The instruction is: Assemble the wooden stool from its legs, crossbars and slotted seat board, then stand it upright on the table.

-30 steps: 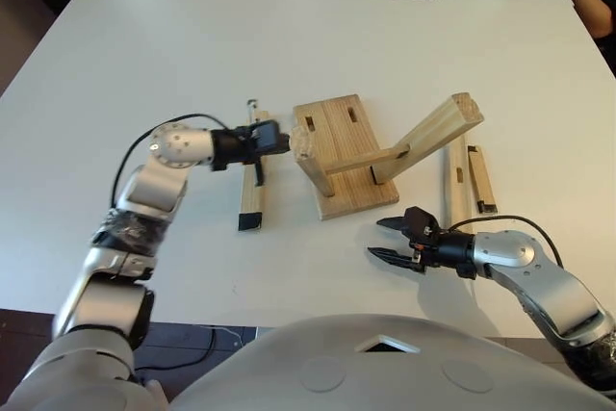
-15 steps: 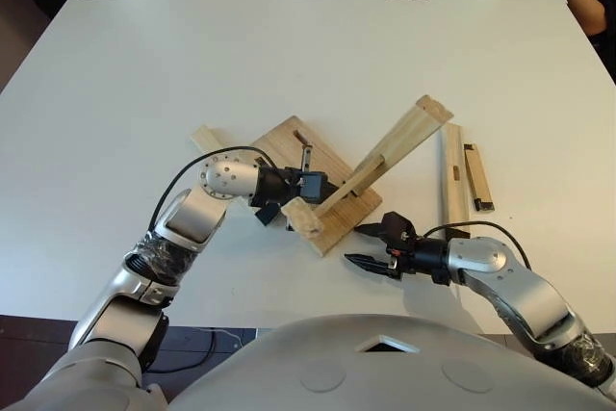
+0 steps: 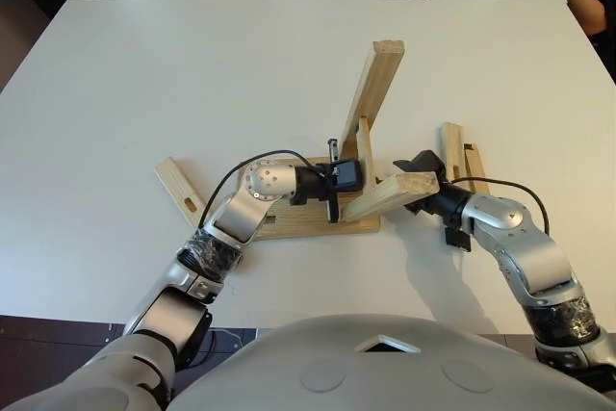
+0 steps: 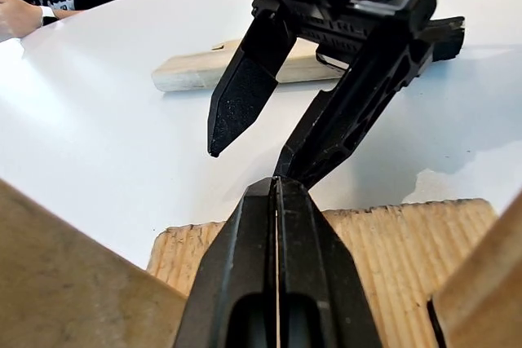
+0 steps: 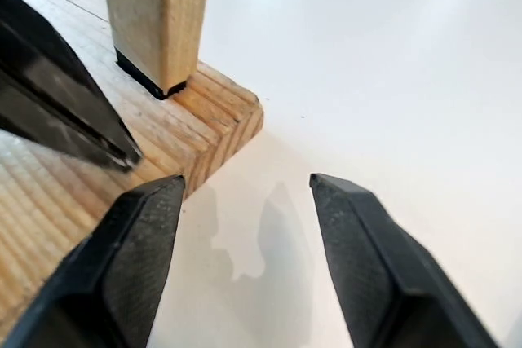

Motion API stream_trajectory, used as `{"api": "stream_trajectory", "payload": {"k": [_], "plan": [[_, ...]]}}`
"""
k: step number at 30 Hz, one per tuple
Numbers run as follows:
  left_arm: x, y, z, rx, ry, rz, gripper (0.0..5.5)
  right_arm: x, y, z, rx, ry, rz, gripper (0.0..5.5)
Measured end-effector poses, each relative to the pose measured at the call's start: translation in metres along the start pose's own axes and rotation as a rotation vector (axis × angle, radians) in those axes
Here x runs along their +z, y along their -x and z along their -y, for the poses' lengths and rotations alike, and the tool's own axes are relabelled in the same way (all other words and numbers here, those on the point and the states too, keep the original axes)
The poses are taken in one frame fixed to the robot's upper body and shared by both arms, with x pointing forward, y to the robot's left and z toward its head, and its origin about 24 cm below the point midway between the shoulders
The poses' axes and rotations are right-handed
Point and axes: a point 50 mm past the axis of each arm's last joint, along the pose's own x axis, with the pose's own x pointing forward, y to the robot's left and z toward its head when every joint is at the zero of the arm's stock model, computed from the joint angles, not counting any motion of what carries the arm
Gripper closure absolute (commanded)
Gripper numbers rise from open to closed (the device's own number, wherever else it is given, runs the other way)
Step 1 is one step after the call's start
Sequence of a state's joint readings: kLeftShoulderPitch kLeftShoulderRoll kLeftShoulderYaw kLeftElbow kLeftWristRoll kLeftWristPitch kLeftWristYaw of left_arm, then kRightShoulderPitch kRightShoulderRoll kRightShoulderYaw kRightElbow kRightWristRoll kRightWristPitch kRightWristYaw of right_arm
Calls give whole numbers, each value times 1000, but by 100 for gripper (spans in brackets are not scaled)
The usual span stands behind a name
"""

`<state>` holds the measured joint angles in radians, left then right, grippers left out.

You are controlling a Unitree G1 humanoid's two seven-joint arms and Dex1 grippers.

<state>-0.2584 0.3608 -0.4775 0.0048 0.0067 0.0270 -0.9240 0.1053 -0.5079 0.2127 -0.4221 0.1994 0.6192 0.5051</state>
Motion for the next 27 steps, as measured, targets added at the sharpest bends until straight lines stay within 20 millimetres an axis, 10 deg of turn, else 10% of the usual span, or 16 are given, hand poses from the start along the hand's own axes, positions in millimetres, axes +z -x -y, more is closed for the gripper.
{"api": "stream_trajectory", "payload": {"k": [8,15,21,27], "plan": [[5,74,5,-147,-65,-77,550,-14,35,-9,63,70,-99,268],[7,117,-38,-21,-23,-115,550,-16,55,-43,293,32,-108,268],[-14,103,-103,332,-180,-185,550,-18,52,-68,452,-27,-95,268],[-59,86,-90,202,-315,-347,550,-15,24,-77,456,-58,-67,268]]}}
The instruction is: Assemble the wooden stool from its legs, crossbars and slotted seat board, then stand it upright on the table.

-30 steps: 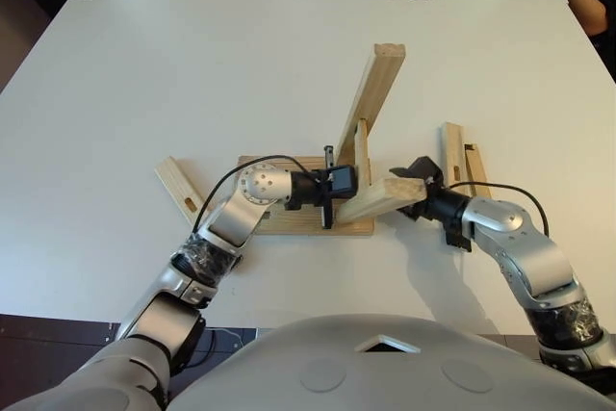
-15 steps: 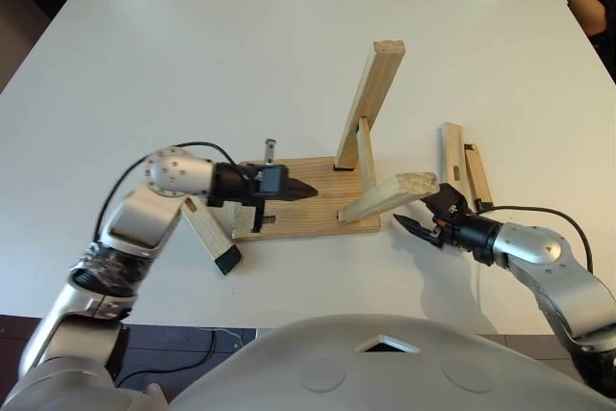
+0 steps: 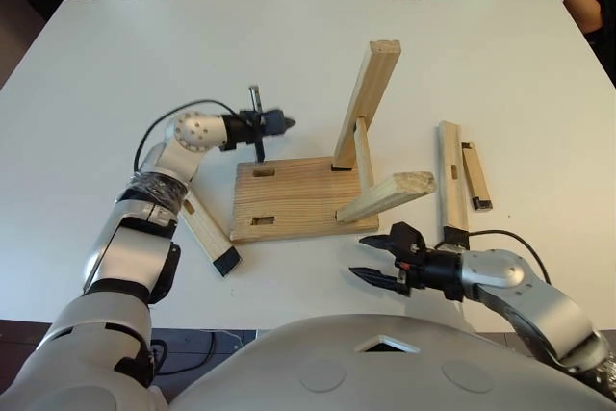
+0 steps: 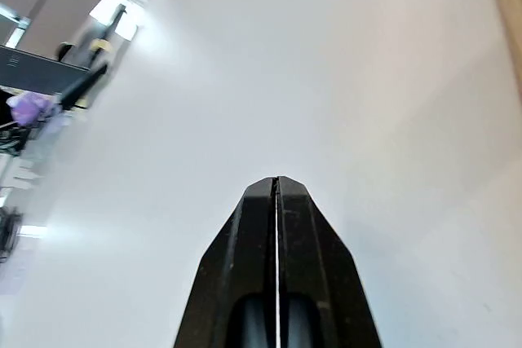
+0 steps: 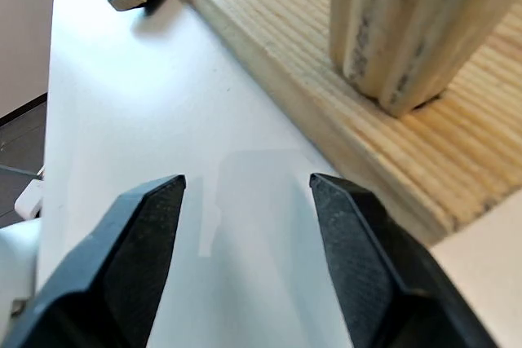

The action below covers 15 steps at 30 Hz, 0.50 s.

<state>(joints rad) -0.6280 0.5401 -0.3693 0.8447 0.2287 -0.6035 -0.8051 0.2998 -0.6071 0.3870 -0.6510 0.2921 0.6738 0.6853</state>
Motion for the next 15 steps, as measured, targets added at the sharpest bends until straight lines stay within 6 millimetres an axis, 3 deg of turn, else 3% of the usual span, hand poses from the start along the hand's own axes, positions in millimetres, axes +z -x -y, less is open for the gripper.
{"api": "stream_trajectory", "payload": {"k": [7,15], "plan": [[-3,6,8,-163,-55,26,550,4,-18,26,-207,-50,48,268],[2,13,26,-214,111,93,550,12,-9,76,-461,-13,42,268]]}}
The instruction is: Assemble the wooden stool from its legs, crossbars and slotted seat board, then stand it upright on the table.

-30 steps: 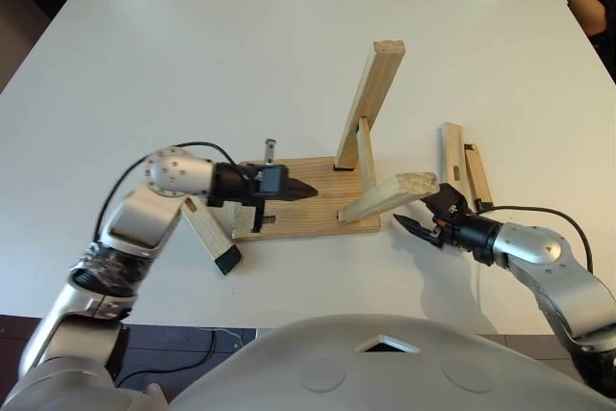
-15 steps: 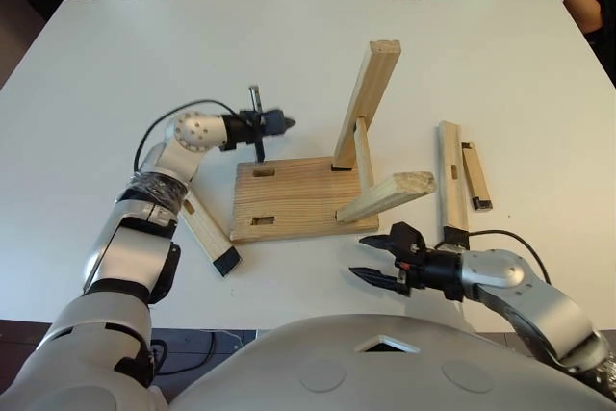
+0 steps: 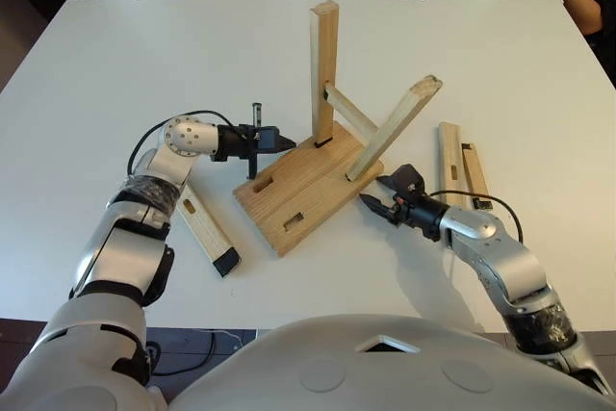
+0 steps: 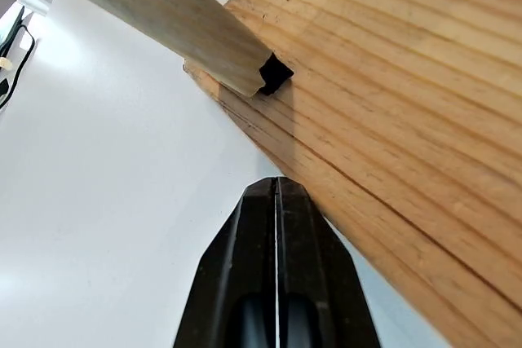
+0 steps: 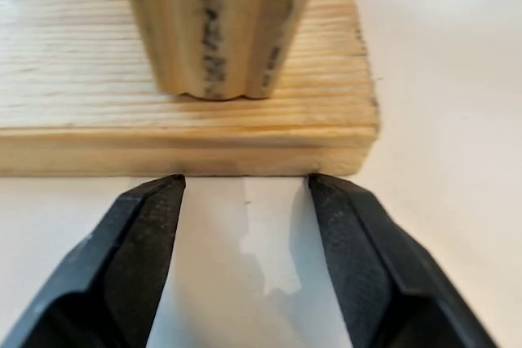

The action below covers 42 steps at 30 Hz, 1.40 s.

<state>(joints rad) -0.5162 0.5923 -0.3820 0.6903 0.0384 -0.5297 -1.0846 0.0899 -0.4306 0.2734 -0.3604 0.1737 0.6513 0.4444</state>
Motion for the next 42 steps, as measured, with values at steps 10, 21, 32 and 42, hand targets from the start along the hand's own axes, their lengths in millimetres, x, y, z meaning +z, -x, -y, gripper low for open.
{"api": "stream_trajectory", "payload": {"k": [10,21,32,42], "plan": [[23,-19,39,-109,109,77,550,8,-3,35,-155,65,-15,268],[18,-18,34,25,145,31,550,13,-5,33,-155,71,4,268],[16,7,32,152,153,9,550,27,31,23,-91,97,86,268],[8,72,52,432,253,-93,550,-2,135,65,-443,17,-71,268]]}}
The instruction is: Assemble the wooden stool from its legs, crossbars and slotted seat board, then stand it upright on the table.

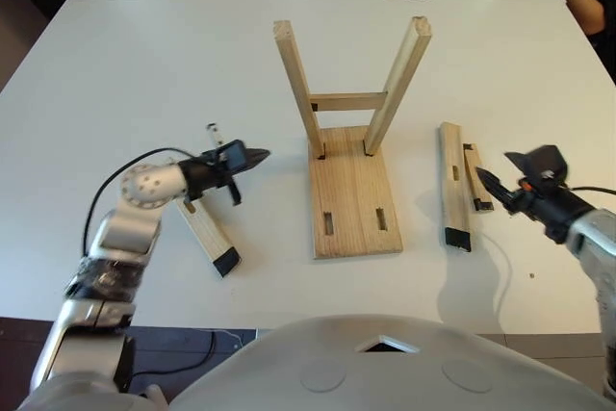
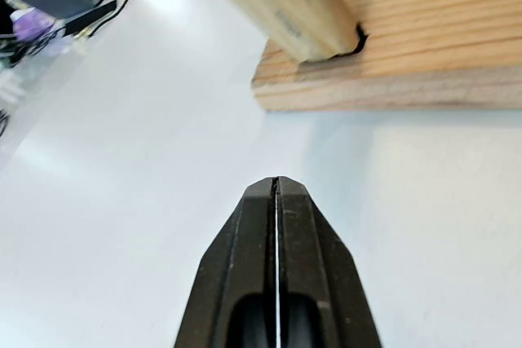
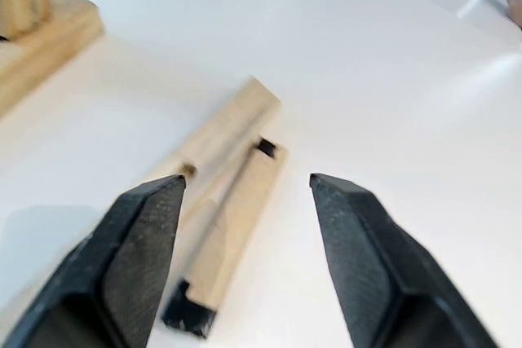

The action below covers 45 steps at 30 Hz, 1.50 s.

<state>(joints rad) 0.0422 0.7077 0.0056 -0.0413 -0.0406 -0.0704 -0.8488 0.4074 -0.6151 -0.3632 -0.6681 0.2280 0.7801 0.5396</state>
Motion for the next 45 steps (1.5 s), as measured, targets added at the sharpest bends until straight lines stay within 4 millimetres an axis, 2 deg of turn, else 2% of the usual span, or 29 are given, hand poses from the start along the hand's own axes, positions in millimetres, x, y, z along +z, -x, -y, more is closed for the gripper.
{"api": "stream_trajectory", "payload": {"k": [3,6,10,14,21,27,33,41,43,45], "plan": [[-16,28,-4,87,40,-87,550,-18,9,-4,8,-80,-52,268],[-22,39,-11,129,41,-130,550,-30,10,-11,15,-178,-60,268],[-15,32,-15,119,18,-107,550,-35,4,-16,15,-268,-48,268],[-15,22,-5,69,6,-98,550,-48,-6,-24,23,-311,-91,268],[-16,19,-4,37,-10,-101,550,-53,-22,-28,-15,-292,-77,268],[-18,24,-18,41,-30,-127,550,-58,-23,-33,-45,-297,-48,352],[-15,22,-20,47,-23,-107,550,-63,-23,-29,-86,-320,-46,418],[6,19,-36,133,60,-9,550,-68,-25,-7,-198,-381,-28,418],[22,19,-37,118,152,77,550,-67,-22,2,-225,-418,3,418],[45,21,-41,89,232,192,550,-50,-19,18,-248,-439,107,418]]}}
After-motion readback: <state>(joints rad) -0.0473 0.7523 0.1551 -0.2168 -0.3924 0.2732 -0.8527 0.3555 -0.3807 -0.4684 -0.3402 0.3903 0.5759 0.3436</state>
